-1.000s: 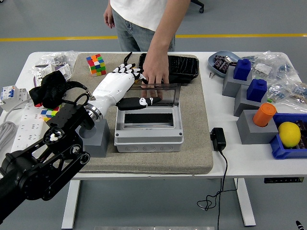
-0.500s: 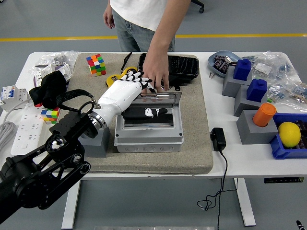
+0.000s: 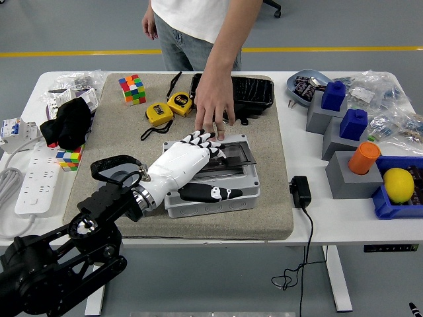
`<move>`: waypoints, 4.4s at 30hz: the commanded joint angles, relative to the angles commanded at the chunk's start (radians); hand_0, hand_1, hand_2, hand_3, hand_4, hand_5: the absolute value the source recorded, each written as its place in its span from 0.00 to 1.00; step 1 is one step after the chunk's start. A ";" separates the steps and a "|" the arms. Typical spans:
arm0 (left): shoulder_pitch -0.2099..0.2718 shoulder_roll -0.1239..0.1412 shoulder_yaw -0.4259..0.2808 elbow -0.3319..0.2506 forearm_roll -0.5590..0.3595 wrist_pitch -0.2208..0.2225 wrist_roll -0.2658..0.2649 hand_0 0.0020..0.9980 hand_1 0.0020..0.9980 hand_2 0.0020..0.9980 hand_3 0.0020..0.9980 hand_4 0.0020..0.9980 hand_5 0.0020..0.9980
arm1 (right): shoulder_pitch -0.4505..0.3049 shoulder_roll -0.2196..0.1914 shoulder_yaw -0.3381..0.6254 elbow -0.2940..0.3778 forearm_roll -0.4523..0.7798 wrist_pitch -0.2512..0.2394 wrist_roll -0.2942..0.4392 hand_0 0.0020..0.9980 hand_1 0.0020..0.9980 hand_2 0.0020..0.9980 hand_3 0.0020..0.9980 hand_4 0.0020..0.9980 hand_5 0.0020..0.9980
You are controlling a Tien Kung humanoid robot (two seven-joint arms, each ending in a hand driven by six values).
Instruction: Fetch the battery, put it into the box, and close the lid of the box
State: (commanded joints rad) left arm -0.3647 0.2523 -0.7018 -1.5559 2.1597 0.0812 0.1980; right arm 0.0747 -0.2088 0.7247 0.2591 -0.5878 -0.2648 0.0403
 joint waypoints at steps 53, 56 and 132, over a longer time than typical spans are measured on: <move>0.308 -0.179 -0.854 -0.071 -0.944 0.018 -0.179 1.00 1.00 1.00 0.98 1.00 1.00 | 0.005 0.005 -0.026 -0.015 -0.031 -0.049 0.045 0.82 0.79 0.78 0.80 1.00 1.00; 0.316 -0.183 -0.858 -0.067 -0.814 0.045 -0.175 1.00 1.00 0.98 0.94 1.00 1.00 | -0.001 0.005 -0.028 -0.012 -0.046 -0.066 0.057 0.84 0.82 0.80 0.81 1.00 1.00; 0.390 -0.199 -0.840 -0.056 -0.565 0.086 -0.190 0.78 0.77 0.73 0.72 1.00 1.00 | -0.011 0.026 0.164 -0.079 -0.546 0.197 -0.351 0.96 0.94 0.98 0.96 1.00 1.00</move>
State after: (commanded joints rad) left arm 0.0256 0.0538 -1.5414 -1.6116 1.5948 0.1669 0.0084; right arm 0.0640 -0.1827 0.8887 0.1800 -1.1338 -0.0676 -0.3111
